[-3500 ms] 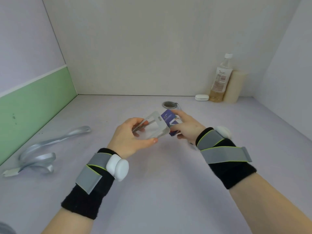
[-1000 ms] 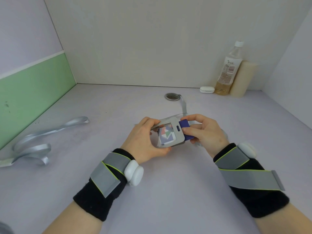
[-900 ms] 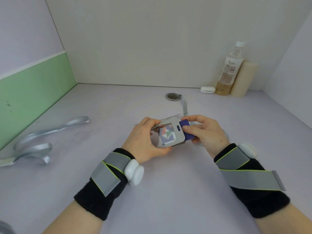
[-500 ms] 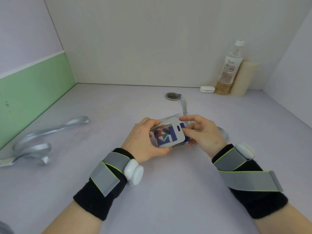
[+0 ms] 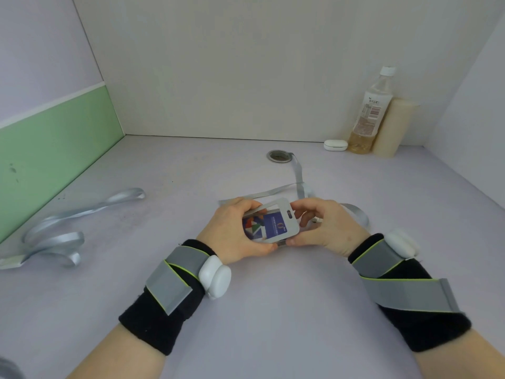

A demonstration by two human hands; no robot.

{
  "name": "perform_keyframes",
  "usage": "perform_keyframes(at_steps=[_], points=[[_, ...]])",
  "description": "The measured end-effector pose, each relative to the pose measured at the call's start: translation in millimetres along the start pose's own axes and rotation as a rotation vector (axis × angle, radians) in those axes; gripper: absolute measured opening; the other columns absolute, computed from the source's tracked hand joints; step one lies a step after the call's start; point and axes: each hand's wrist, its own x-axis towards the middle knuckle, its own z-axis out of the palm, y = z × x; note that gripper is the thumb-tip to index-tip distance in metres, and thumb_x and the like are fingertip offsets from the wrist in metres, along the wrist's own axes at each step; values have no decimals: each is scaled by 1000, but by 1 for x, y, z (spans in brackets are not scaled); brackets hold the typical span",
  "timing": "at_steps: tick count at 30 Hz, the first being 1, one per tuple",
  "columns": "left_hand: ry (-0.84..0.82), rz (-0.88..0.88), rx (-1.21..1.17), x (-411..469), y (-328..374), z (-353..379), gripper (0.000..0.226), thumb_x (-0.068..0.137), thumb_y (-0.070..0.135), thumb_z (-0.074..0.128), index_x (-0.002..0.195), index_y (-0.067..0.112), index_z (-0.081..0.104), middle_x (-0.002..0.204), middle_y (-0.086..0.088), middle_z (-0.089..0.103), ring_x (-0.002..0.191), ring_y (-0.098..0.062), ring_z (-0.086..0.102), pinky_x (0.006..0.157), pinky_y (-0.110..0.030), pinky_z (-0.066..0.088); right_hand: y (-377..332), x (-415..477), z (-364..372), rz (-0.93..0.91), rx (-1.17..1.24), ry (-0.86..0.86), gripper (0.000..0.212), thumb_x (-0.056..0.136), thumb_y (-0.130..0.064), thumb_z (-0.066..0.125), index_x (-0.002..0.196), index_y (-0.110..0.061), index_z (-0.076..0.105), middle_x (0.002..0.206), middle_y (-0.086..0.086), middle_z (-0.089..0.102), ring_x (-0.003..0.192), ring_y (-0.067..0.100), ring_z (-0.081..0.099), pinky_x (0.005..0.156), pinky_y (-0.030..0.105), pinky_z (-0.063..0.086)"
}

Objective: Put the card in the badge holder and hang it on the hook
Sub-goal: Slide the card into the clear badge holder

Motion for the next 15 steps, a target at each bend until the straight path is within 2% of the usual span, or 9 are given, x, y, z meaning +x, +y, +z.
perform_keyframes(at_steps=[3,5,7,10,12,15], points=[[-13,-8,-13,-1,1,-2,61,56,34,87,108,23,59,91,19,52,80,5,56,69,0,40,1,0,0,5,15,2,55,57,-18,87,107,-28,67,109,-1,60,85,11,57,81,30,52],[-13,-14,-17,-1,1,-2,62,55,36,87,109,25,58,91,20,53,81,5,57,68,-1,41,-1,0,0,14,55,-18,51,60,-12,85,104,-29,66,102,-4,63,83,12,59,82,31,53],[-15,-19,-19,0,1,-2,63,55,36,87,109,24,58,92,21,52,82,3,58,67,-3,43,-3,-2,3,15,118,-51,50,61,-6,84,100,-32,66,92,-6,66,82,23,62,84,38,55],[-26,-26,-27,0,0,-1,65,55,37,87,111,23,58,93,21,53,85,-2,60,69,-9,44,-4,-3,8,3,163,-49,49,61,-4,83,99,-30,68,96,3,72,92,40,62,87,49,53],[-27,-25,-26,0,0,-1,66,55,38,87,112,23,58,93,22,52,85,0,60,70,-8,44,-3,-2,10,4,173,-45,51,60,-5,83,102,-29,68,101,4,72,94,39,62,88,49,53],[-18,-16,-21,0,0,-2,63,56,39,86,111,25,58,92,24,52,83,5,57,68,-1,40,-4,-1,11,11,190,-19,60,59,-3,84,103,-36,62,102,4,67,92,37,64,85,42,55]])
